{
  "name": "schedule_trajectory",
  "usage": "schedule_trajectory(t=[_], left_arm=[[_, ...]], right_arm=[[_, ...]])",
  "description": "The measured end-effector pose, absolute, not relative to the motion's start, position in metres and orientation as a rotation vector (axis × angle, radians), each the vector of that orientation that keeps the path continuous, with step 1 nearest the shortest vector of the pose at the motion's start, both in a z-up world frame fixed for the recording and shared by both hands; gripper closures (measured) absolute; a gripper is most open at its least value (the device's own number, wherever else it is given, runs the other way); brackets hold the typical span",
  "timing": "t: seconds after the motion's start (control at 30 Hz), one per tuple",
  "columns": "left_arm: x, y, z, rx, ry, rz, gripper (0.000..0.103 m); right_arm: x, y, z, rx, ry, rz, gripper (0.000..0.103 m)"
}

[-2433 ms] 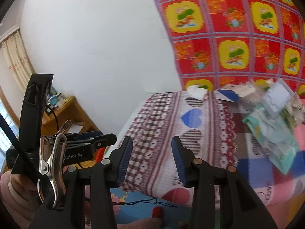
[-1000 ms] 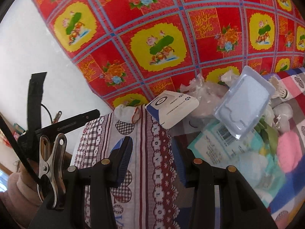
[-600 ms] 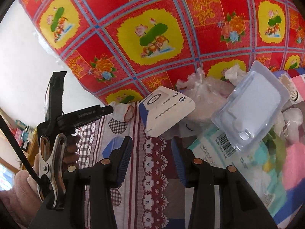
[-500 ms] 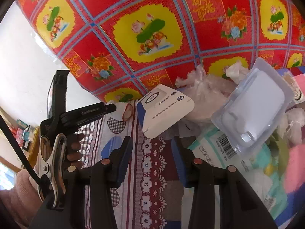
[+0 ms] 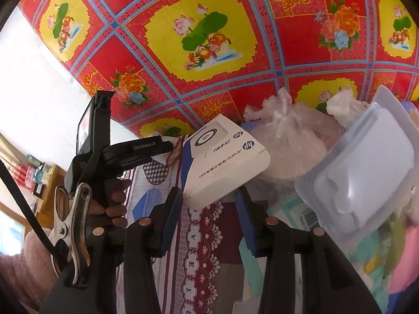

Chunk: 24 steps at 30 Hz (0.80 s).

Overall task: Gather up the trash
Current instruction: 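Grasp the white tissue with the left gripper while the right gripper grasps the blue-white box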

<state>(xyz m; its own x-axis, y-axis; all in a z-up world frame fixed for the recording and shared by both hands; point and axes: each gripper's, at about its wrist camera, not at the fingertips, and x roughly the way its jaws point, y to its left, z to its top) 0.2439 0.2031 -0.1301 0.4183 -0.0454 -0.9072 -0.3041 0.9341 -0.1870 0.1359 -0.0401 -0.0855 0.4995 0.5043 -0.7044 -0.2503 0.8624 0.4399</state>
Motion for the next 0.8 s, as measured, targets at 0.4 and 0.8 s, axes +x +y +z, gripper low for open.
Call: schedule_trajectory(t=[0.4,0.8], left_arm=[[0.255,0.2,-0.142,-0.397,1.095,0.244,0.045],[0.245,0.182,-0.134,-0.362,1.064,0.205,0.076]], right_arm=[[0.148,-0.034,-0.084,0.295,0.939,0.47,0.059],[0.158,-0.027,-0.094,0.296,0.968,0.447,0.059]])
